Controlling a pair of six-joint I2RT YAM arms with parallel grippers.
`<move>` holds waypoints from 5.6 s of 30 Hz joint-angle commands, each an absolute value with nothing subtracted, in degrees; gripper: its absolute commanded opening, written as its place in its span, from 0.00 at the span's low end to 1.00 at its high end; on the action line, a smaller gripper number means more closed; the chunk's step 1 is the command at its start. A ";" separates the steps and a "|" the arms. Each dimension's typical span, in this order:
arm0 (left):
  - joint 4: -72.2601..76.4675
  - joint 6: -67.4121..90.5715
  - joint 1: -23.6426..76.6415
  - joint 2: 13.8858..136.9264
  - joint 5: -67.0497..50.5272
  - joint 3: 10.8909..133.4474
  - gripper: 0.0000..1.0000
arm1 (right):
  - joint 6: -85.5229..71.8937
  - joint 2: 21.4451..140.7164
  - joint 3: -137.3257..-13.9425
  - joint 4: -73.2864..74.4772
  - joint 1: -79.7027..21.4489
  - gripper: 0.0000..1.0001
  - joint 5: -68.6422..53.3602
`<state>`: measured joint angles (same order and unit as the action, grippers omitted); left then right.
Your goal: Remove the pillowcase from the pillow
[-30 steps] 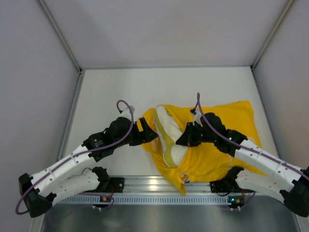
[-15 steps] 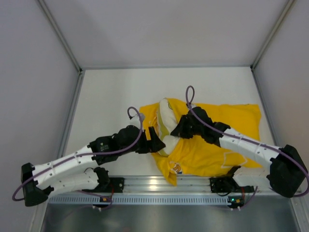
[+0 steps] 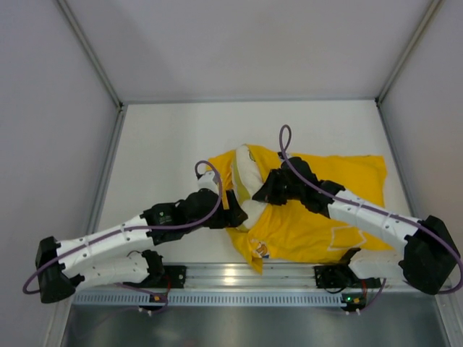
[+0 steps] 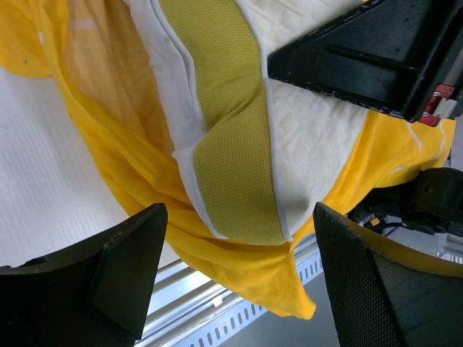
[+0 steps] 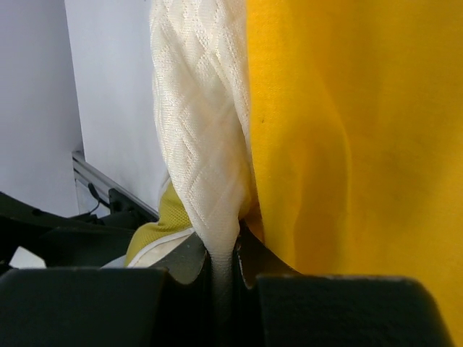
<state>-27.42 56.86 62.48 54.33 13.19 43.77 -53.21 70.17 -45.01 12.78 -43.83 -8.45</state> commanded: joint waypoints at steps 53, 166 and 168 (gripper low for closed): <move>-16.43 53.62 63.19 59.25 23.99 48.42 0.00 | -46.23 32.34 -33.58 33.23 -48.78 0.73 -9.13; -32.87 53.52 63.28 47.02 33.40 53.62 0.00 | -46.23 68.19 -48.94 12.92 -64.25 0.54 -1.75; -32.35 54.22 63.28 46.58 32.70 52.39 0.00 | -46.06 69.25 -50.27 12.83 -64.34 0.62 -2.63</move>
<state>-40.56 53.43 63.42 47.53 30.13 51.27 -48.05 67.26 -47.81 10.35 -62.50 0.19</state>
